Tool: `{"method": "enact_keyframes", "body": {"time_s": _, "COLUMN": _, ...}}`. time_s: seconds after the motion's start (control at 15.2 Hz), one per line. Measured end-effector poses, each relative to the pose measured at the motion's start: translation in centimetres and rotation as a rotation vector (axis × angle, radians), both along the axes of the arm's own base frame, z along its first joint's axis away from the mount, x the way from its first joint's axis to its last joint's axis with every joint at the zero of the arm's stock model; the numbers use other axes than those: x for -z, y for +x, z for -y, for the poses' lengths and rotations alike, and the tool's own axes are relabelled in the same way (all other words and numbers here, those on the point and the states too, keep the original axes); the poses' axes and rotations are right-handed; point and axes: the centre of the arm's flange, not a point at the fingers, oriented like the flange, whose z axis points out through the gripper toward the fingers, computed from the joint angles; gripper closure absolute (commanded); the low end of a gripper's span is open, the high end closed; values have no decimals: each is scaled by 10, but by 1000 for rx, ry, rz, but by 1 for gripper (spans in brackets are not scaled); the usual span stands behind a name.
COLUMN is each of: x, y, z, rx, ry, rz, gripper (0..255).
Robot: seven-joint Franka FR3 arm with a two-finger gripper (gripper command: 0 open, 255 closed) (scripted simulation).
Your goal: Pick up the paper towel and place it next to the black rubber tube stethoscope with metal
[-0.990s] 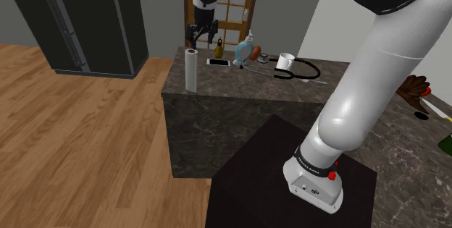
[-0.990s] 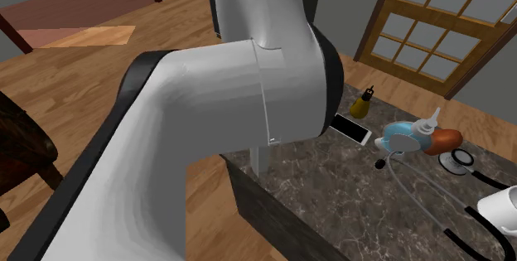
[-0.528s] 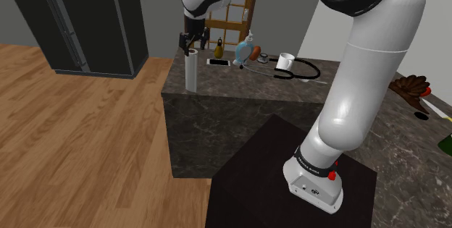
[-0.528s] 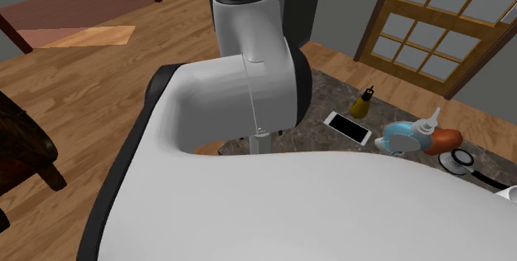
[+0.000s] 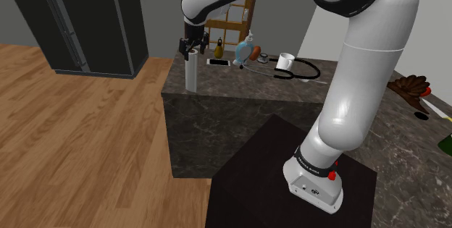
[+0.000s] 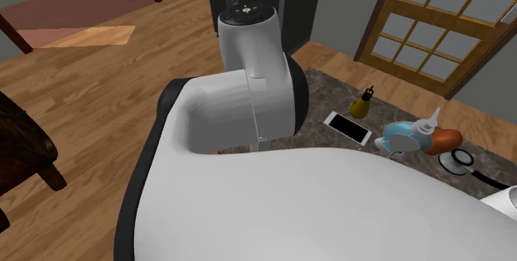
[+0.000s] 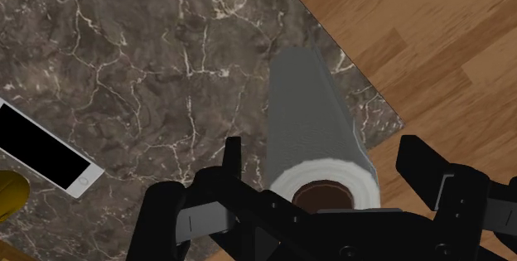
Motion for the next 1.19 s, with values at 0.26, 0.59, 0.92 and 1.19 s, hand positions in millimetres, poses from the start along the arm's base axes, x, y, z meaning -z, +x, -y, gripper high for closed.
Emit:
{"method": "enact_keyframes", "body": {"time_s": 0.26, "x": 0, "y": 0, "z": 0, "rx": 0, "ry": 0, "rz": 1, "gripper": 255}}
{"method": "enact_keyframes", "body": {"time_s": 0.59, "x": 0, "y": 0, "z": 0, "rx": -1, "ry": 0, "rz": 1, "gripper": 255}}
{"method": "enact_keyframes", "body": {"time_s": 0.92, "x": -3, "y": 0, "z": 0, "rx": -1, "ry": 0, "rz": 1, "gripper": 255}}
{"method": "enact_keyframes", "body": {"time_s": 1.19, "x": -20, "y": 0, "z": 1, "rx": 0, "ry": 0, "rz": 0, "gripper": 255}}
